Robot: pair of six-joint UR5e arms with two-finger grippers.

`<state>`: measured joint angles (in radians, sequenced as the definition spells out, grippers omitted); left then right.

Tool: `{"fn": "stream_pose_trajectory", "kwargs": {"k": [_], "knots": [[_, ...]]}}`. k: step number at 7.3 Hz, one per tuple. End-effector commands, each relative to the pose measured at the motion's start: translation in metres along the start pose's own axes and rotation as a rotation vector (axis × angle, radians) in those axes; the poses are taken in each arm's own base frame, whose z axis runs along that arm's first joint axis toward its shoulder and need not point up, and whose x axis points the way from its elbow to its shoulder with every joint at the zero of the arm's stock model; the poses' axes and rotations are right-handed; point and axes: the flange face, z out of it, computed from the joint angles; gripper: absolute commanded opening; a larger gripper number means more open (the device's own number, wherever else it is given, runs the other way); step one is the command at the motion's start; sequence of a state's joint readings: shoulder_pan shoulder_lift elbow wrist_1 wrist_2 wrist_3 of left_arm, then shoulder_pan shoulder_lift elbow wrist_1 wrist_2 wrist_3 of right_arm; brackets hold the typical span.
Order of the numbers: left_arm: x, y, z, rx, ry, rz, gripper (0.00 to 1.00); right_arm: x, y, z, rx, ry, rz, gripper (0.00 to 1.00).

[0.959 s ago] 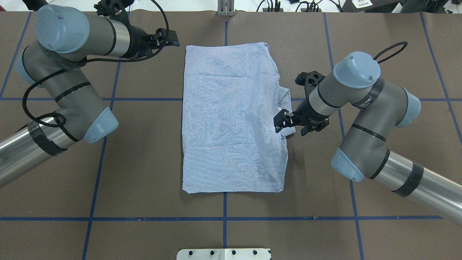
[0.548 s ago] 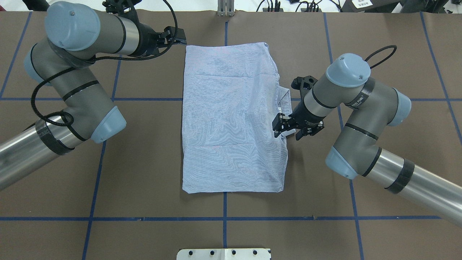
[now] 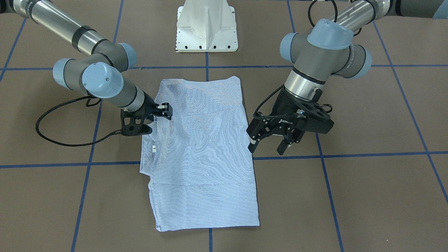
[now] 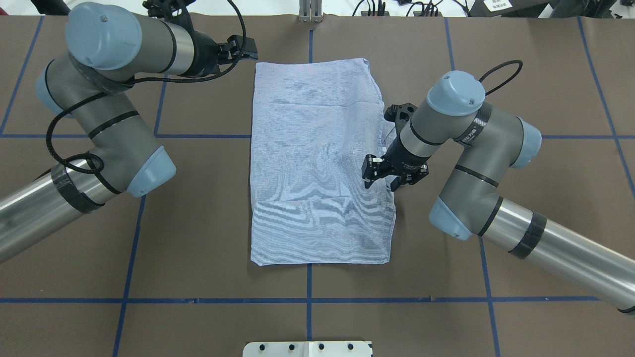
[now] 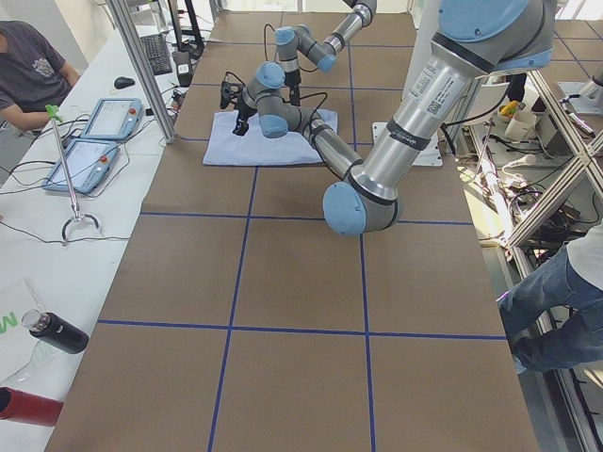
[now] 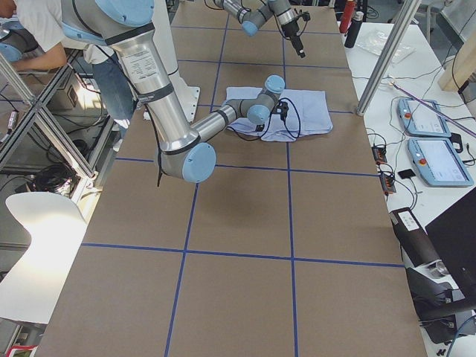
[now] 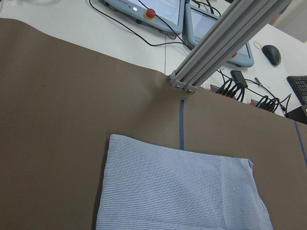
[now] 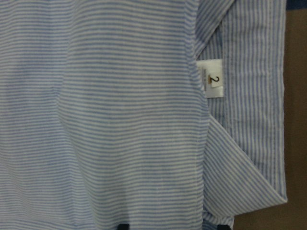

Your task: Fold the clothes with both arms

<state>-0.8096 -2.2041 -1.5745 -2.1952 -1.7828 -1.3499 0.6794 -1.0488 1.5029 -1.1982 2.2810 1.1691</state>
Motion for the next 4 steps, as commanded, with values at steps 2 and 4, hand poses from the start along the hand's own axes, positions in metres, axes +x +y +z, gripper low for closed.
{"fn": "stream_pose_trajectory", "kwargs": {"k": [2,4], "knots": [[0.0008,0.0015,0.0003,-0.001,0.001,0.001,1.0,0.0007,0.0048,0.0129,-0.018,0.012,0.003,0.68],[0.0003,0.0015,0.0009,-0.001,0.0,0.001,1.0,0.0033,0.006,0.0148,-0.024,0.014,0.007,0.28]]}}
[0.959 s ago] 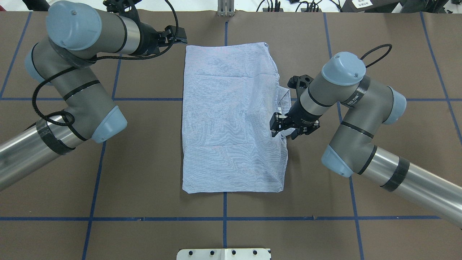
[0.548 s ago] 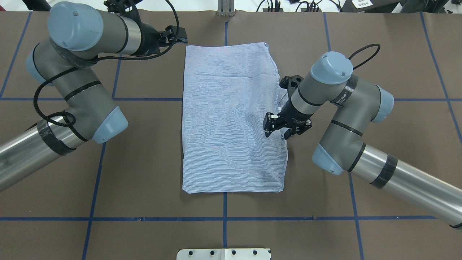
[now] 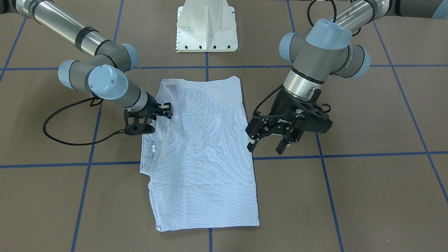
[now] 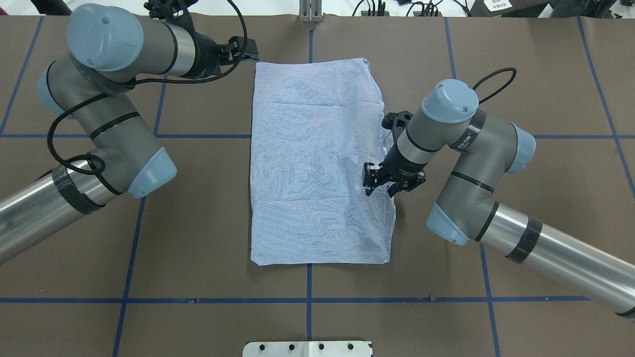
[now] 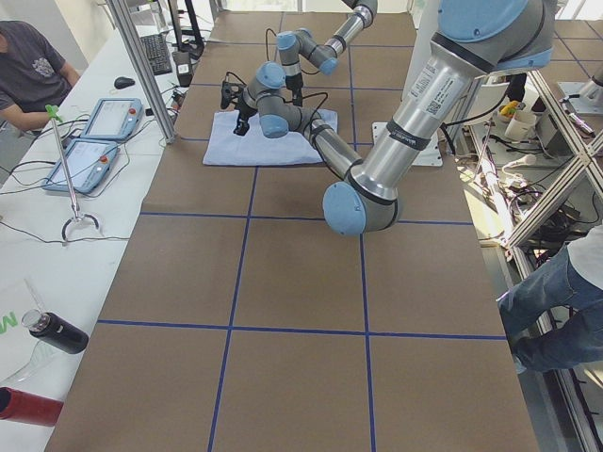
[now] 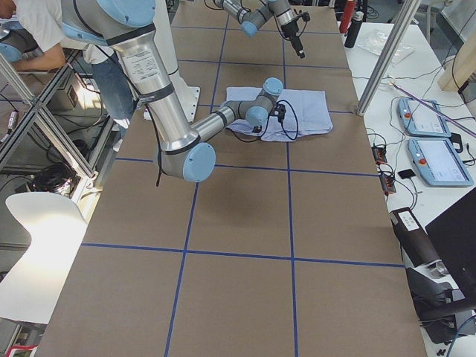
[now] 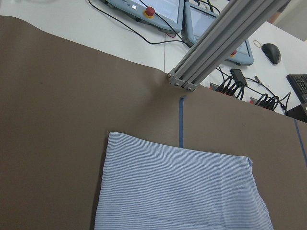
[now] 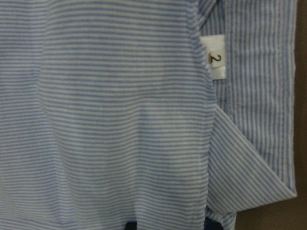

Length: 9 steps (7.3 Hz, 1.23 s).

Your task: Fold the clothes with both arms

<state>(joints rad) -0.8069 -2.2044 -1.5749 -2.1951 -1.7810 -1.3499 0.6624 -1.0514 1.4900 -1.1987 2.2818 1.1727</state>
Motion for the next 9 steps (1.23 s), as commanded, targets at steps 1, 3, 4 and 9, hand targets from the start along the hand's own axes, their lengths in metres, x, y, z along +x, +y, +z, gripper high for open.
{"fn": "stream_pose_trajectory", "kwargs": {"k": [1,3,4,9], "knots": [[0.0,0.0,0.0,0.002,0.0,0.002,1.0,0.001,0.002,0.001,-0.006,-0.001,-0.005,0.02],[0.0,0.0,0.0,0.0,0.0,0.002,1.0,-0.002,-0.002,-0.011,0.009,-0.015,-0.014,0.0],[0.0,0.0,0.0,0.0,-0.001,0.001,1.0,-0.001,-0.005,-0.021,0.018,-0.051,-0.031,0.0],[-0.004,-0.001,0.002,0.007,-0.009,0.0,1.0,0.045,-0.004,-0.038,0.015,-0.098,-0.025,0.83]]}}
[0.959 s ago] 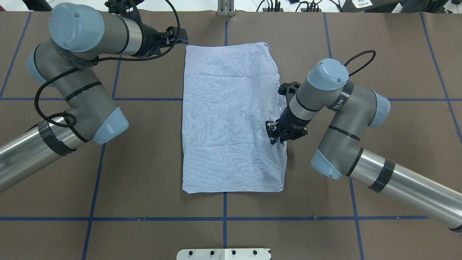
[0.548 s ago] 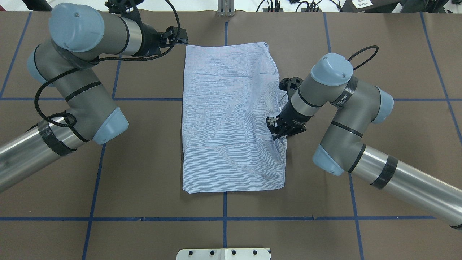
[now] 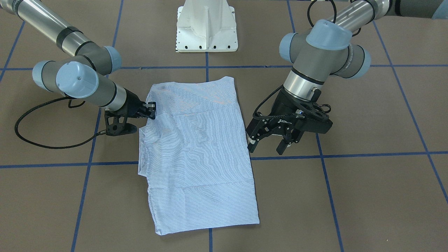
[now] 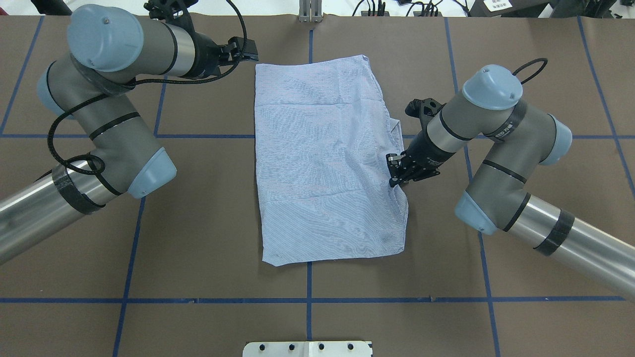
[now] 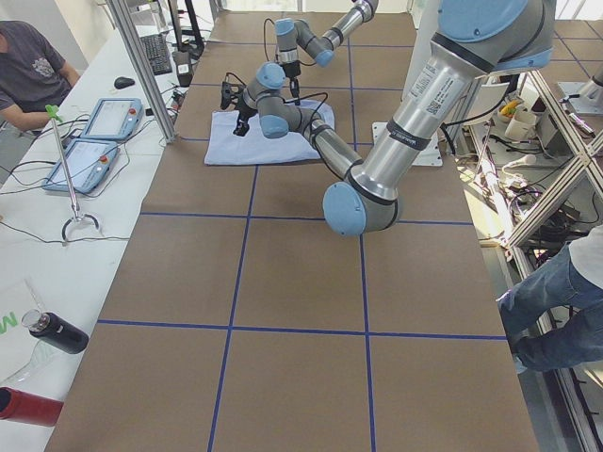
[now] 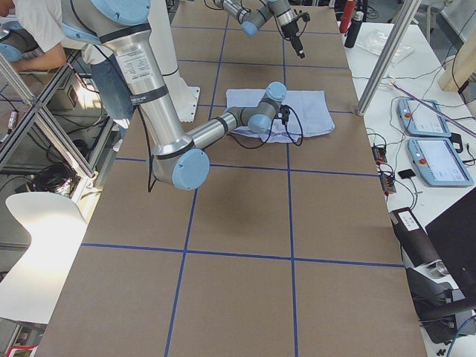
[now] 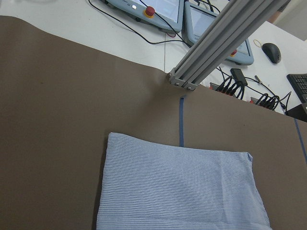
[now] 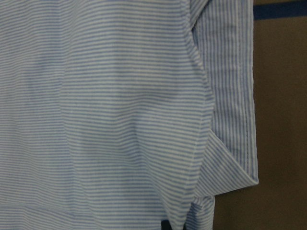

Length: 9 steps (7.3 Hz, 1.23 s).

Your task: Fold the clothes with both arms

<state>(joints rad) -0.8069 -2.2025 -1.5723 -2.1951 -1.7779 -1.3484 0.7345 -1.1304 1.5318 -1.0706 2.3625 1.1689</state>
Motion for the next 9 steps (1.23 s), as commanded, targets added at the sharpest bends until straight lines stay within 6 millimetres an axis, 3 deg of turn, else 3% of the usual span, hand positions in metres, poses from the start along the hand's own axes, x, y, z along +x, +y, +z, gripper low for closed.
{"fn": "stream_pose_trajectory", "kwargs": {"k": [1,3,4,5,6,9], "knots": [[-0.002,-0.001,0.002,0.008,-0.007,0.0,1.0,0.003,0.001,0.001,0.002,0.002,0.005,1.0],[-0.003,0.005,0.003,-0.006,-0.008,-0.001,1.0,-0.003,-0.003,-0.014,0.024,-0.014,-0.002,1.0],[0.0,0.038,0.004,-0.047,0.007,-0.005,1.0,-0.005,-0.008,-0.034,0.052,-0.031,-0.006,1.0],[-0.008,0.083,0.002,-0.106,0.007,-0.08,1.0,-0.002,-0.016,-0.052,0.08,-0.04,-0.001,1.0],[-0.002,0.127,-0.002,-0.168,0.019,-0.169,1.0,-0.003,-0.019,-0.069,0.102,-0.053,0.004,1.0],[-0.019,0.254,0.007,-0.301,-0.056,-0.294,1.0,-0.003,0.007,-0.092,0.117,-0.085,0.007,1.0]]}}
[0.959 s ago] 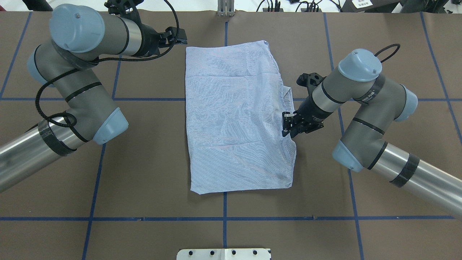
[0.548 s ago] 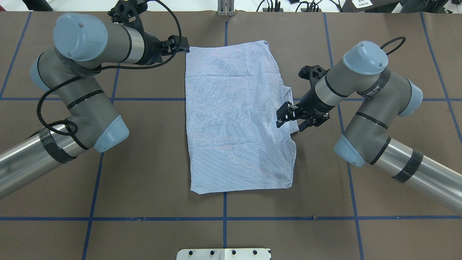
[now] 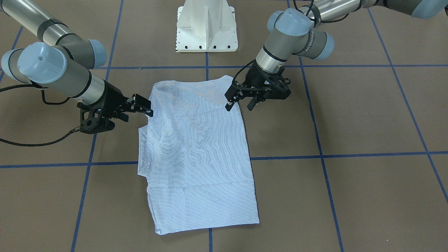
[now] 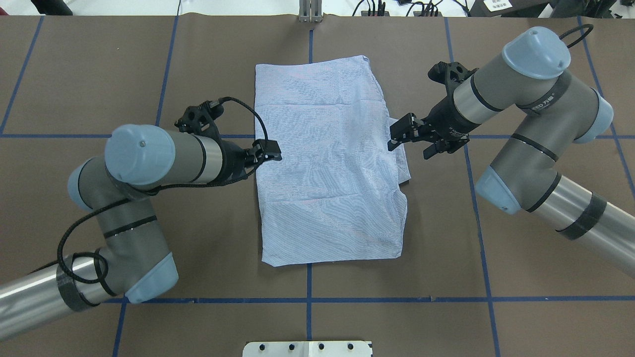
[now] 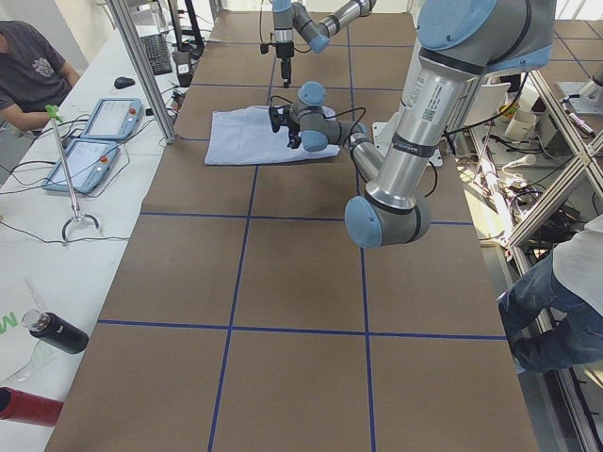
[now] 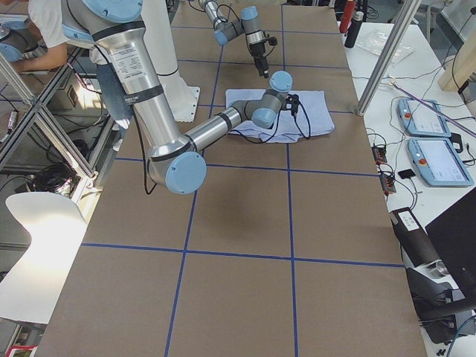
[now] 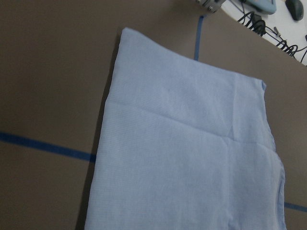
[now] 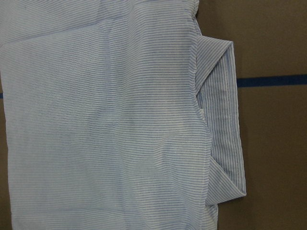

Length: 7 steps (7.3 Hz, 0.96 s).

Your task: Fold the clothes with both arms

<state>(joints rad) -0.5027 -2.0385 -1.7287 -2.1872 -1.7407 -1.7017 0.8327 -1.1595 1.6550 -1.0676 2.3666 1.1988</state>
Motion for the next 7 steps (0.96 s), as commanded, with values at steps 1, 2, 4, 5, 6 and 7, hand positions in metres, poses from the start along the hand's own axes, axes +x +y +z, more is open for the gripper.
{"fn": "stream_pose_trajectory", "kwargs": {"k": [1,2,4,5,6,7], "knots": [[-0.04,0.076,0.028,-0.059,-0.073,-0.027,0.99,-0.003,0.015,-0.015,0.006,-0.021,0.022,1.0],[-0.045,0.088,0.031,-0.069,-0.094,-0.027,0.99,-0.006,0.017,-0.017,0.007,-0.026,0.03,1.0],[-0.04,0.11,0.026,-0.102,-0.088,-0.046,0.99,-0.012,0.021,-0.022,0.007,-0.033,0.039,1.0],[-0.042,0.125,0.027,-0.117,-0.125,-0.045,0.98,-0.012,0.021,-0.022,0.005,-0.033,0.04,1.0],[-0.04,0.135,0.029,-0.129,-0.134,-0.049,0.9,-0.012,0.021,-0.022,0.005,-0.033,0.04,1.0],[-0.042,0.137,0.03,-0.133,-0.138,-0.049,0.72,-0.012,0.021,-0.022,0.006,-0.032,0.04,1.0]]}}
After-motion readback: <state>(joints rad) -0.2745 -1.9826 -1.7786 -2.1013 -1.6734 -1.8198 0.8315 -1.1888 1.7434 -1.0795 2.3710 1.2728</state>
